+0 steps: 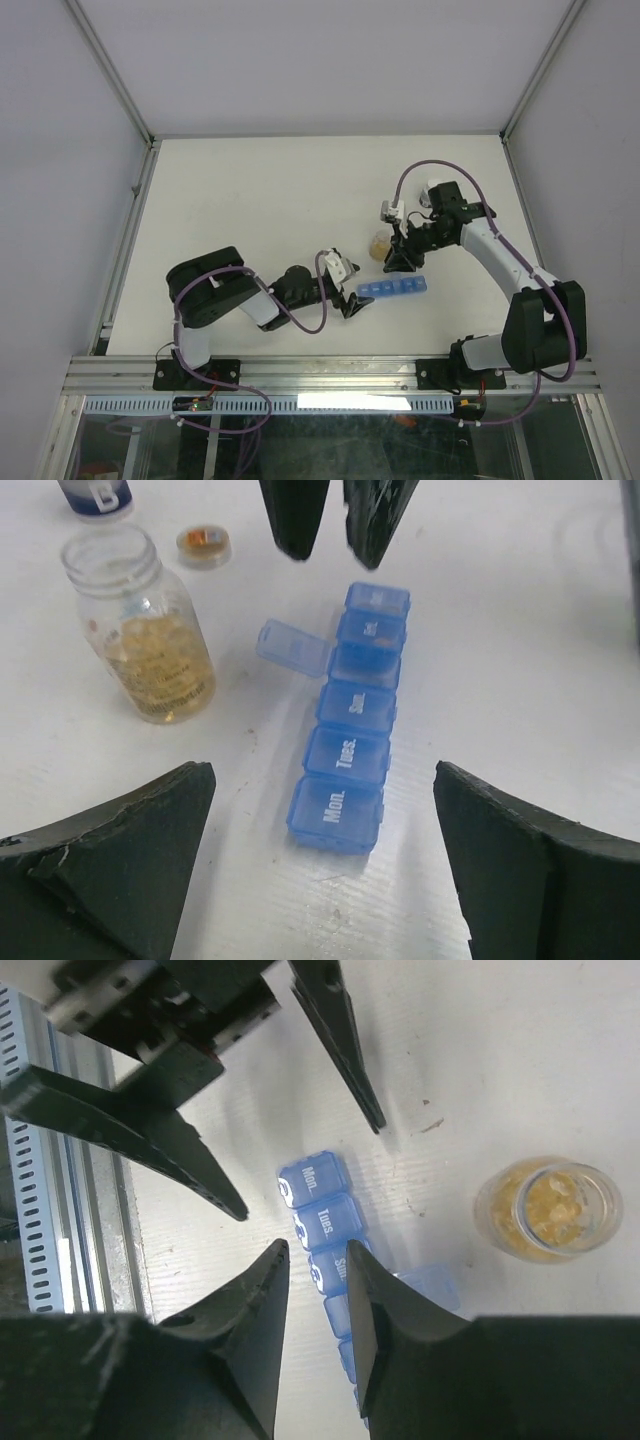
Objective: Sort the pills into containers
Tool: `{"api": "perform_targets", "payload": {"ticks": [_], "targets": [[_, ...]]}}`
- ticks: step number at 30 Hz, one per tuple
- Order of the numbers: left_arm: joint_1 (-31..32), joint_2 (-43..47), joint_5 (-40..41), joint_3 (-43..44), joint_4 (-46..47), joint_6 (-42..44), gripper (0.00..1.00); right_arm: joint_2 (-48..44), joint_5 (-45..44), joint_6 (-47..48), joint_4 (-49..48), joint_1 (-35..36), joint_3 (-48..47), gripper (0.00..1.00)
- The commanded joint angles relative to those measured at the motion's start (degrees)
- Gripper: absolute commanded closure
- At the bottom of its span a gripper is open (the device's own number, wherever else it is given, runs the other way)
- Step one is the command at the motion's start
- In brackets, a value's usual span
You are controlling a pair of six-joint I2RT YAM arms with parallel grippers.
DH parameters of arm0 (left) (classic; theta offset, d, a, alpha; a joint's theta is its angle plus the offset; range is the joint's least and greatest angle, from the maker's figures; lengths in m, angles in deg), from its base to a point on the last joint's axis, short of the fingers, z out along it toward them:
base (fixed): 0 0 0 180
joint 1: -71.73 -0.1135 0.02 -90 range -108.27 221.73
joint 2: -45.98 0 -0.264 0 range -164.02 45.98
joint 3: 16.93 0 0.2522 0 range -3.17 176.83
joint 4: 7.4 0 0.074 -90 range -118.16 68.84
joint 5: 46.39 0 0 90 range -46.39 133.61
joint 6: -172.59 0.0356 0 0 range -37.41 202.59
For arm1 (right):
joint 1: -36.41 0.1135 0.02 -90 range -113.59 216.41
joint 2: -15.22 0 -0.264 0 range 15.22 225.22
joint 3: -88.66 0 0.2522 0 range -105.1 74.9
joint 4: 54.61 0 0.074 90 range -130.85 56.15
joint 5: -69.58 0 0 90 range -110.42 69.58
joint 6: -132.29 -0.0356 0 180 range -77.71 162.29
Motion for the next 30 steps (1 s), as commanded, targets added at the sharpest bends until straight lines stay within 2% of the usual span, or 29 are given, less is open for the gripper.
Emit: {"api": "perform_targets", "payload": {"ticks": [1, 4, 6, 9, 10, 13, 15, 18, 20, 22, 27, 30], "targets": [[0.56, 8.55, 1.84, -2.27, 3.45, -4.15, 0.05, -3.73, 3.18, 0.72, 0.76, -2.34, -2.56, 0.66], [0.44, 13.45, 3.28, -2.13, -0.42, -6.85, 0.01, -5.16, 3.58, -0.78, 0.01, -4.12, -2.99, 0.63], [-0.06, 16.41, 3.59, -0.47, -5.38, -8.98, 0.01, -6.37, 3.31, -2.53, -1.55, -5.24, -2.98, 0.61], [-1.49, 19.29, 6.32, 3.31, -15.76, -16.56, 0.01, -8.69, 1.97, -7.3, -5.5, -7.25, -2.93, 0.58], [-2.58, 19.59, 5.63, 4.73, -18.95, -19.3, 0.01, -9.61, 1.42, -9.3, -7.0, -7.8, -3.0, 0.56], [-7.61, 18.35, -3.62, 10.27, -26.76, -26.15, 0.01, -11.93, -0.62, -14.47, -9.02, -8.38, -5.08, 0.47], [-9.8, 17.21, -5.71, 13.08, -29.87, -28.18, 0.01, -12.73, -0.9, -17.82, -8.61, -8.42, -7.24, 0.44], [-9.89, 16.82, -0.08, 16.38, -36.33, -27.39, 0.01, -14.22, 1.88, -22.33, -10.73, -9.61, -6.42, 0.41], [-9.38, 16.46, 5.28, 19.81, -42.35, -25.43, 0.03, -16.44, 7.41, -26.08, -18.41, -14.72, -0.33, 0.35], [-7.61, 15.59, 11.69, 23.46, -49.08, -21.88, 0.03, -18.28, 8.66, -29.59, -22.86, -19.77, 3.4, 0.3], [-4.28, 11.39, 19.55, 31.95, -61.18, -16.41, 0.05, -18.6, 10.76, -32.39, -23.8, -23.18, 4.17, 0.3], [-3.17, 9.57, 22.08, 34.86, -63.82, -15.35, 0.06, -18.75, 9.69, -33.49, -24.88, -24.42, 5.08, 0.29]]}}
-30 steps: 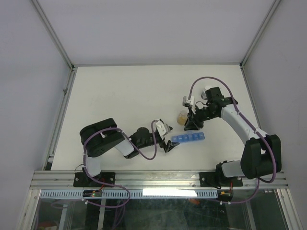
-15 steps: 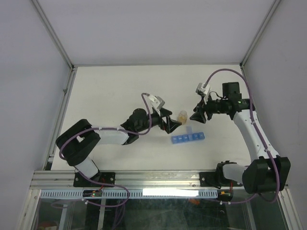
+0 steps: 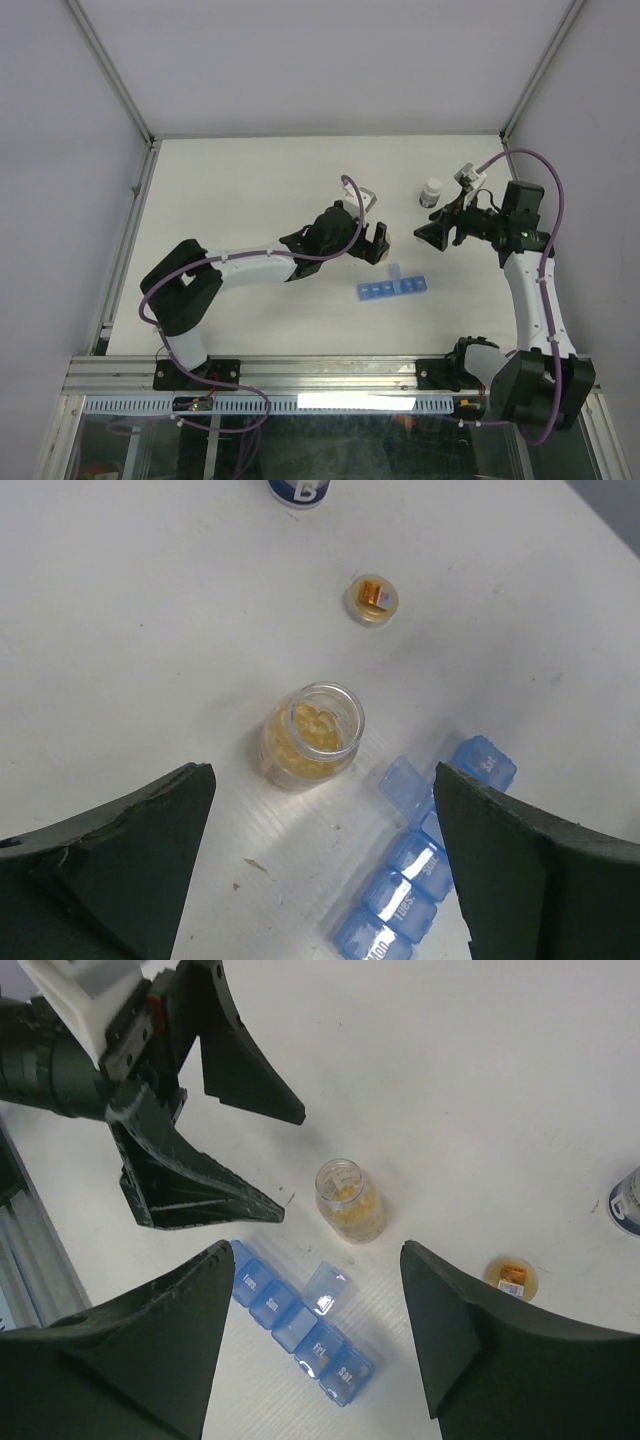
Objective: Sort the pills into containers
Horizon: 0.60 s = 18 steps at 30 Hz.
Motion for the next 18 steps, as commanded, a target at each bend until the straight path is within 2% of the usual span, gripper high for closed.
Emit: {"api": "perform_targets", "payload": {"ticks": [1, 12, 18], "targets": [[1.39, -2.25, 6.95, 5.46, -8.88, 3.89, 0.07, -1.13, 2.72, -4.65, -5.78, -1.81, 0.65, 0.3], [1.58, -10.24, 4.62, 16.61, -15.18, 2.49, 0.09, -2.24, 3.11, -5.77, -7.49, -3.34, 2.16, 0.29], [1.51, -12.88, 4.27, 20.06, -17.71, 2.0, 0.17, -2.1, 3.38, -5.98, -7.66, -3.33, 2.08, 0.29]]}}
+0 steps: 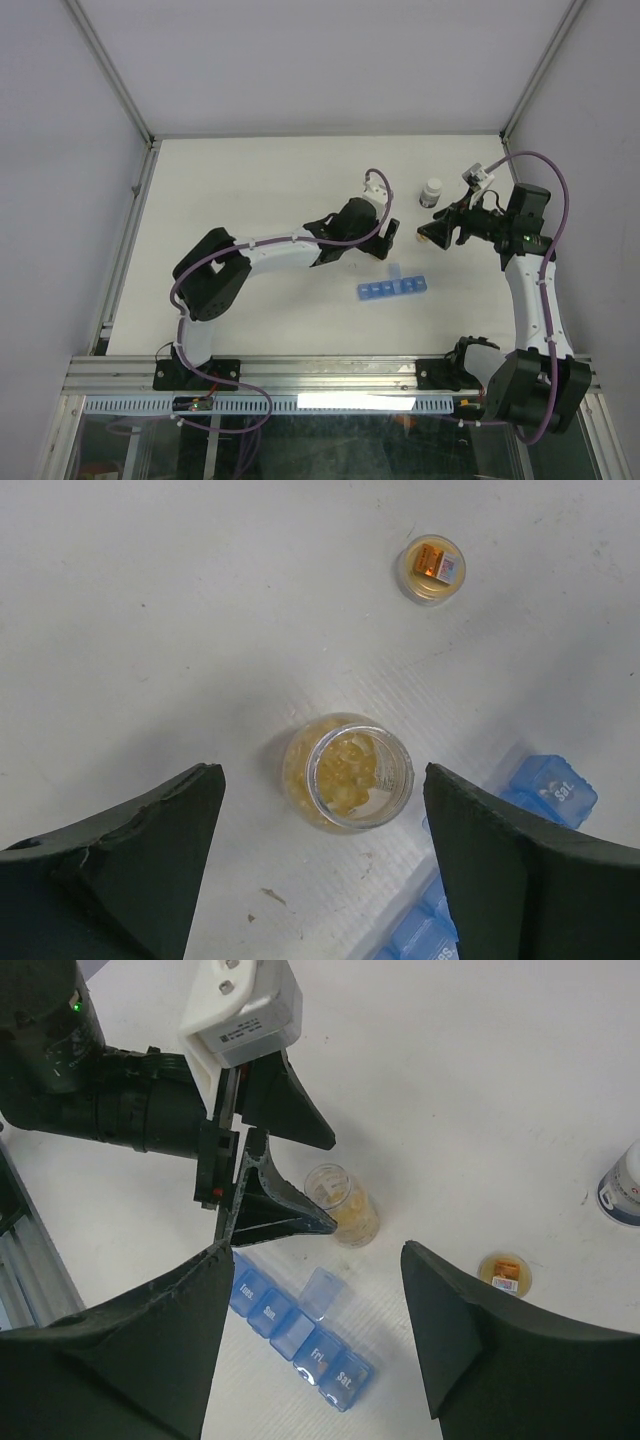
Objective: Sort the pills into containers
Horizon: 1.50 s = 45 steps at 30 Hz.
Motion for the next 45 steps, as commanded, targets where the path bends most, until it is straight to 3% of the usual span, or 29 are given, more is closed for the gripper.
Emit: {"api": "perform_targets", "payload": {"ticks": [1, 16, 21, 26, 31, 34, 35, 40, 45], "targets": [[0.17, -1.06, -0.04, 4.32, -1.7, -0.36, 0.2, -1.4, 1.81, -1.03, -2.55, -0.45, -0.19, 0.29], [-0.04, -4.21, -3.36, 7.88, -4.99, -0.56, 0.51, -1.55, 2.35, -1.0, -2.55, -0.45, 0.23, 0.29], [-0.65, -3.41, -4.02, 7.88, -5.25, -0.5, 0.73, -1.17, 3.07, -0.74, -2.57, -0.49, 0.41, 0.28], [-1.52, 0.66, -5.23, 5.64, -3.92, -0.28, 0.83, -1.84, 5.74, 1.79, -2.2, -0.45, 1.13, 0.27], [-4.51, 10.1, -13.45, -3.99, 6.83, -3.72, 0.9, -3.89, 10.75, 7.89, -2.71, -0.04, 3.73, 0.17], [-6.31, 16.1, -19.28, -11.08, 14.97, -7.61, 1.0, -5.78, 17.44, 27.91, 4.83, 1.66, 5.82, 0.1], [-6.35, 18.03, -20.44, -13.24, 16.96, -8.67, 1.0, -6.71, 17.8, 29.85, 4.61, 2.56, 7.08, 0.09], [-6.44, 26.15, -23.07, -24.89, 33.2, -18.81, 1.0, -11.81, 15.92, 20.75, -10.03, 6.0, 11.4, 0.07], [-5.81, 27.03, -24.42, -29.66, 45.73, -29.56, 1.0, -13.02, 15.59, 12.27, -20.59, 8.28, 13.35, 0.07]]}}
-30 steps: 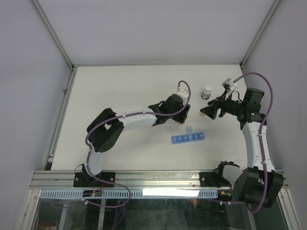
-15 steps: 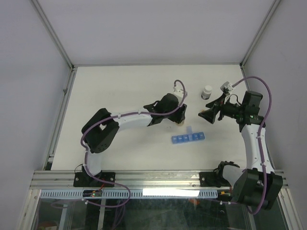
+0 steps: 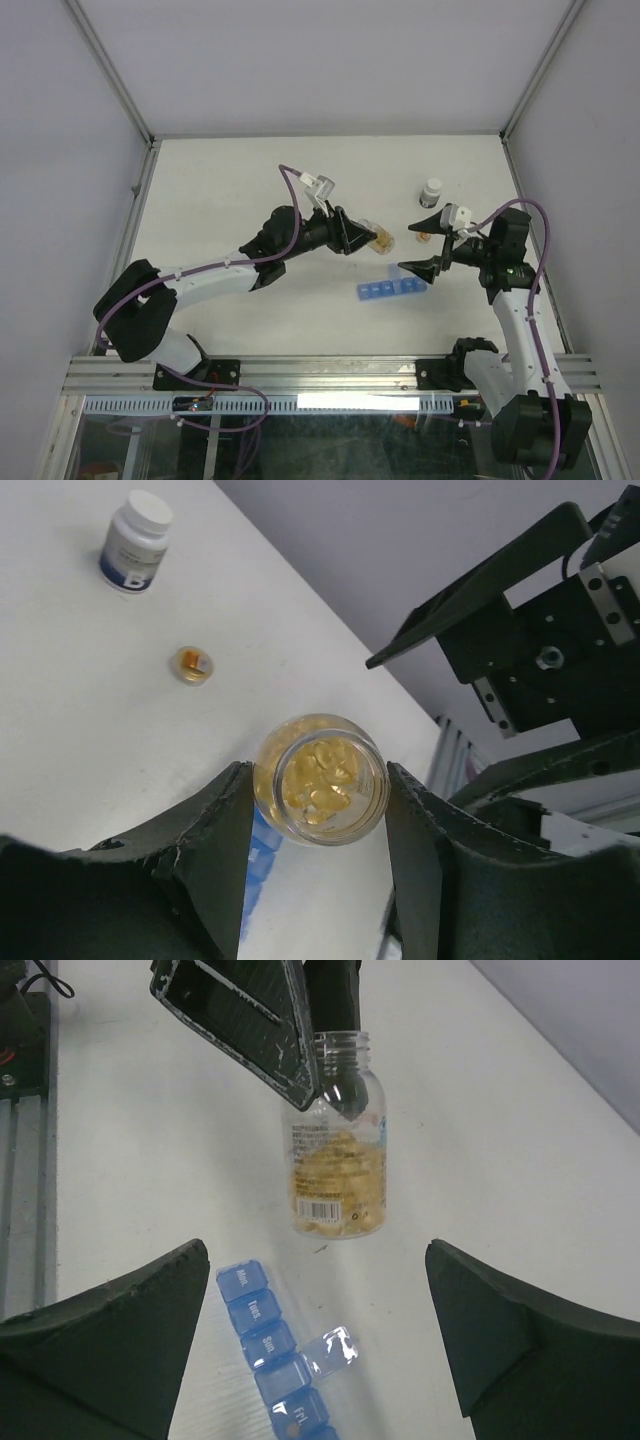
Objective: Sort the pills into containers
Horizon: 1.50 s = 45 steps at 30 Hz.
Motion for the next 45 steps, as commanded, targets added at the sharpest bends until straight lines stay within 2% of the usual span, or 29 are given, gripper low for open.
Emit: {"api": "perform_targets", "payload": {"ticks": [1, 6, 16, 19, 22, 24, 45], "targets": [[1.45, 0.84, -2.6, -2.27, 17.02, -12.02, 1.0, -1.15, 1.63, -8.84, -15.41, 1.8, 1.19, 0.07], [5.13, 0.26, 4.11, -0.58, 14.46, -12.37, 1.0, -1.15, 0.65, -15.69, -24.09, 3.71, 3.39, 0.08], [8.25, -0.94, 7.82, 1.56, 14.01, -14.45, 1.0, -0.1, -2.51, -13.46, -26.53, 8.34, 5.95, 0.09], [8.43, -0.88, 8.67, 1.82, 13.74, -14.55, 1.0, 0.11, -2.61, -13.62, -26.5, 9.18, 5.78, 0.18], [8.61, -0.96, 8.96, 2.42, 13.1, -14.22, 1.0, 0.29, -4.22, -13.56, -25.48, 10.08, 5.32, 0.32], [8.7, -0.96, 9.27, 2.53, 12.82, -14.2, 1.0, 0.46, -5.19, -12.53, -24.11, 10.47, 4.8, 0.36], [9.36, -1.31, 10.36, 4.27, 10.23, -12.1, 1.0, 0.68, -7.35, -15.98, -23.85, 12.33, 3.54, 0.36]]}}
